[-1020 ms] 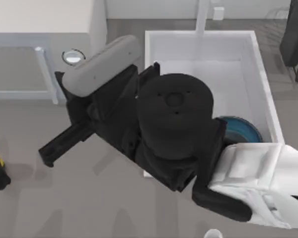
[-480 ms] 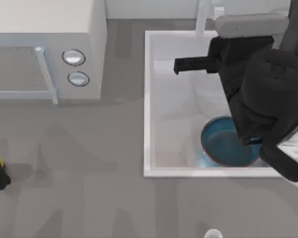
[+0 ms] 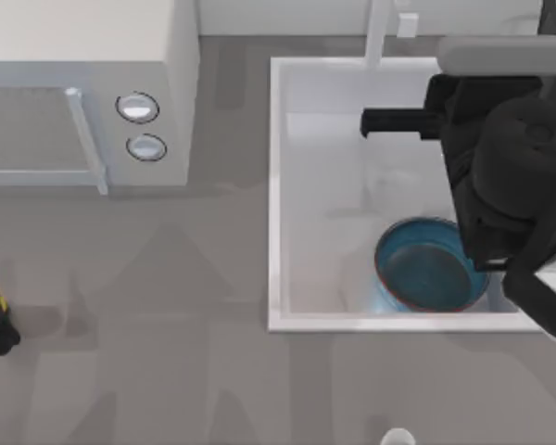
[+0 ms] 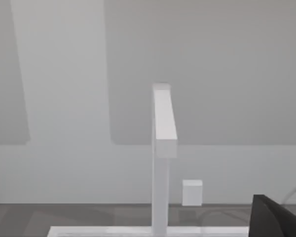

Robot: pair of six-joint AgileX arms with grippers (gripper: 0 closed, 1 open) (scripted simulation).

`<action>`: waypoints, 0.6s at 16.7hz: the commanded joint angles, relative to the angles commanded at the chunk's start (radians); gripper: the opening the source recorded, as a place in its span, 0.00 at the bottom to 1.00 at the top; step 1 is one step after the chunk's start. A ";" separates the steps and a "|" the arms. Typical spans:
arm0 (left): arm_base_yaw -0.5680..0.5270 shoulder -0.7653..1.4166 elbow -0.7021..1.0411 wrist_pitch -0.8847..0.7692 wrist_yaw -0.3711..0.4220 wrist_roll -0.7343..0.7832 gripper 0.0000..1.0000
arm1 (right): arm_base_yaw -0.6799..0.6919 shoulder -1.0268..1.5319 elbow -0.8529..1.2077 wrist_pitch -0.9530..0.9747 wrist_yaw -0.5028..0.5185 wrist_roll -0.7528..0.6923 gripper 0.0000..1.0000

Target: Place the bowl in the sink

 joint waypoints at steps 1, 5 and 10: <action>0.000 0.000 0.000 0.000 0.000 0.000 1.00 | 0.003 -0.001 0.002 -0.001 -0.001 -0.001 0.00; 0.000 0.000 0.000 0.000 0.000 0.000 1.00 | 0.007 0.054 -0.004 0.057 0.001 -0.001 0.00; 0.000 0.000 0.000 0.000 0.000 0.000 1.00 | 0.009 0.248 -0.029 0.276 0.009 -0.002 0.00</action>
